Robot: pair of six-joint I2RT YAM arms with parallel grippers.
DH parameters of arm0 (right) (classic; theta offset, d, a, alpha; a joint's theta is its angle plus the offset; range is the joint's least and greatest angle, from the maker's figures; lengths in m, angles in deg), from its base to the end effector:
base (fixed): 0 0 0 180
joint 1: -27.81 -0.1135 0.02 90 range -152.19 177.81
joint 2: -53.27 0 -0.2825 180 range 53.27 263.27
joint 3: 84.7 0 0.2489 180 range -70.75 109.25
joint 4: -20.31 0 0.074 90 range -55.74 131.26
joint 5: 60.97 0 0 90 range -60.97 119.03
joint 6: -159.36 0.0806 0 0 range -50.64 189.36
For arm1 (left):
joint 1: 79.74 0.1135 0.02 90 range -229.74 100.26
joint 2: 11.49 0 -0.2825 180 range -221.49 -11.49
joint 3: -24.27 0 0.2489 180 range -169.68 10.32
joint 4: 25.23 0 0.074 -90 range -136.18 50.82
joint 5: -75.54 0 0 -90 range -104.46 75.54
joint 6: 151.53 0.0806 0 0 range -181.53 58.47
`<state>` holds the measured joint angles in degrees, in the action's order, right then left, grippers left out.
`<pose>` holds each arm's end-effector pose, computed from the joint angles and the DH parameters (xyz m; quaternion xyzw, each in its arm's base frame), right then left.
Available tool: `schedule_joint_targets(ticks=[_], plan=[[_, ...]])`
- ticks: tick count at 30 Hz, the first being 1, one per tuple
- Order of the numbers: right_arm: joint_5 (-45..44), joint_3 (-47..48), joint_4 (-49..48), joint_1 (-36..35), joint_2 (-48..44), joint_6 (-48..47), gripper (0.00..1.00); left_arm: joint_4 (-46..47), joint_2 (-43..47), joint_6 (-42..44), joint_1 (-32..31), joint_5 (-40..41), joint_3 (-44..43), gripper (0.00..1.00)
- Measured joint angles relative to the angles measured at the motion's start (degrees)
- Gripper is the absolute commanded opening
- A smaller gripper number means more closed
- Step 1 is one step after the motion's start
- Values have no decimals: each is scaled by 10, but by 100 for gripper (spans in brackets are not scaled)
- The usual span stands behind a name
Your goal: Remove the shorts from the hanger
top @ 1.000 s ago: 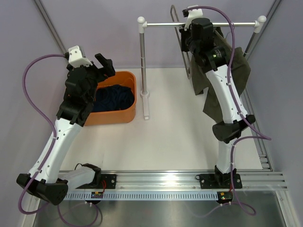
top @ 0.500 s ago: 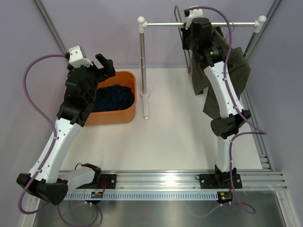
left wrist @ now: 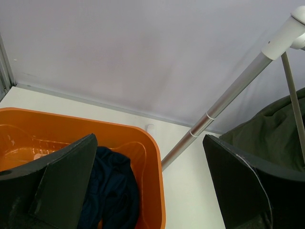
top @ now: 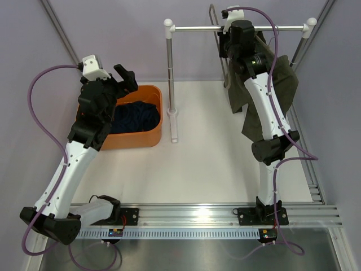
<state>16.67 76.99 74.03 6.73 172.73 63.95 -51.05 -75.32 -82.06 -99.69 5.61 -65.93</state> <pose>0.4661 0.1612 0.4963 -0.1101 0.7650 0.0032 0.6346 0.2615 -0.0655 0.4790 -0.1273 0.6923 -0.1270 0.6988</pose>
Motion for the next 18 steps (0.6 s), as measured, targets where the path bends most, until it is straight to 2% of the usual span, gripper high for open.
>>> schedule_joint_targets(ticks=[8, 18], plan=[[1, -3, -4, 1, 0, 0, 0, 1, 0, 0, 0, -2, 1, 99], [11, -64, -72, 1, -16, 5, 0, 4, 0, 0, 0, -4, 9, 99]])
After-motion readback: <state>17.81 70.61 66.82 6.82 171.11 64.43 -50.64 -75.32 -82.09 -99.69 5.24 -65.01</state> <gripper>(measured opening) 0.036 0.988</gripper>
